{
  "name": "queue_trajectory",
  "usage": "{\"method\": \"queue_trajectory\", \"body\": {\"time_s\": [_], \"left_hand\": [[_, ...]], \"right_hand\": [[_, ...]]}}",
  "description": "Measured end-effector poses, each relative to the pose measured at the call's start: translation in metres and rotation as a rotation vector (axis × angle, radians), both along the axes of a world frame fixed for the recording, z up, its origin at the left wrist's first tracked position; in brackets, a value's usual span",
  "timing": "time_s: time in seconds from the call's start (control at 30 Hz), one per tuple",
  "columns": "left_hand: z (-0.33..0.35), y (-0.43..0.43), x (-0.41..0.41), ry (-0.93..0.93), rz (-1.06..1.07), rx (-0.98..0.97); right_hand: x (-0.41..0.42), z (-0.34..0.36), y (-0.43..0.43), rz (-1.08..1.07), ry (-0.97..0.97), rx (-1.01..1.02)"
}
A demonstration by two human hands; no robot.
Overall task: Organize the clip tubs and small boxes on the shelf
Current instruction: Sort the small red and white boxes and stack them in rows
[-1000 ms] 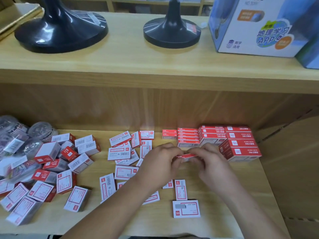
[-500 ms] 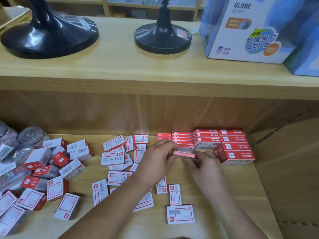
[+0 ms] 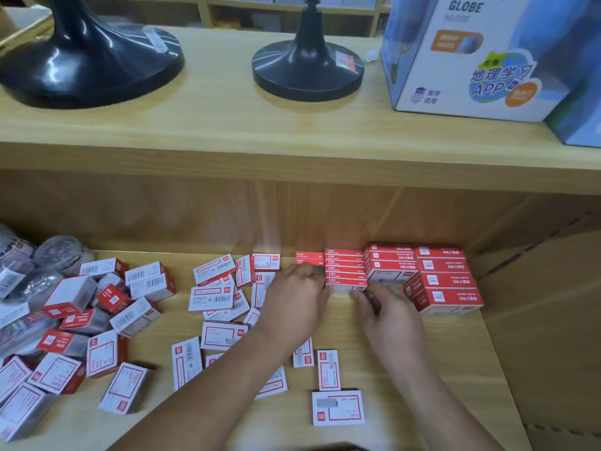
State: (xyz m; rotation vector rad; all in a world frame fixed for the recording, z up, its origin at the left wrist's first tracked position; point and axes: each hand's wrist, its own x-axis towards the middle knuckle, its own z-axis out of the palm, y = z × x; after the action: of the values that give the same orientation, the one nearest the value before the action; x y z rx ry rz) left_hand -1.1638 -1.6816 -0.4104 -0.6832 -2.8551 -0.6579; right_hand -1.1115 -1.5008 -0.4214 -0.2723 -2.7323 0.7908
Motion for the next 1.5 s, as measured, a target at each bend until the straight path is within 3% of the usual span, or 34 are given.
{"method": "queue_trajectory", "body": {"time_s": [0.2,0.33,0.47,0.6,0.7,0.83,1.0,1.23,1.37,1.5], "left_hand": [[0.008,-0.004,-0.006,-0.042,-0.032,-0.028],[0.030,-0.031,0.001,-0.083,-0.037,0.098],[0.046,-0.068,0.046,-0.142,0.001,0.182],[0.048,-0.078,0.079,-0.209,0.022,0.211],[0.043,-0.066,0.108,-0.253,-0.056,0.130],[0.033,-0.055,0.131,-0.247,-0.140,0.089],[0.044,-0.051,0.128,-0.450,-0.121,0.372],[0.061,-0.047,0.114,-0.569,0.001,0.790],[0.069,-0.046,0.112,-0.609,0.066,0.925],[0.066,-0.050,0.108,-0.646,0.119,0.809]], "right_hand": [[-0.001,0.004,0.000,-0.008,-0.023,-0.044],[0.012,0.013,0.006,-0.030,-0.054,-0.307],[0.060,0.032,0.004,0.138,-0.352,-0.462],[0.103,0.032,-0.008,0.288,-0.487,-0.360],[0.117,0.025,-0.012,0.330,-0.409,-0.171],[0.124,0.038,-0.013,0.329,-0.299,-0.189],[0.114,0.077,-0.017,0.343,-0.386,-0.597],[0.084,0.101,-0.035,0.255,-0.178,-0.914],[0.084,0.100,-0.044,0.328,-0.185,-0.854],[0.079,0.092,-0.044,0.326,-0.139,-0.751]]}}
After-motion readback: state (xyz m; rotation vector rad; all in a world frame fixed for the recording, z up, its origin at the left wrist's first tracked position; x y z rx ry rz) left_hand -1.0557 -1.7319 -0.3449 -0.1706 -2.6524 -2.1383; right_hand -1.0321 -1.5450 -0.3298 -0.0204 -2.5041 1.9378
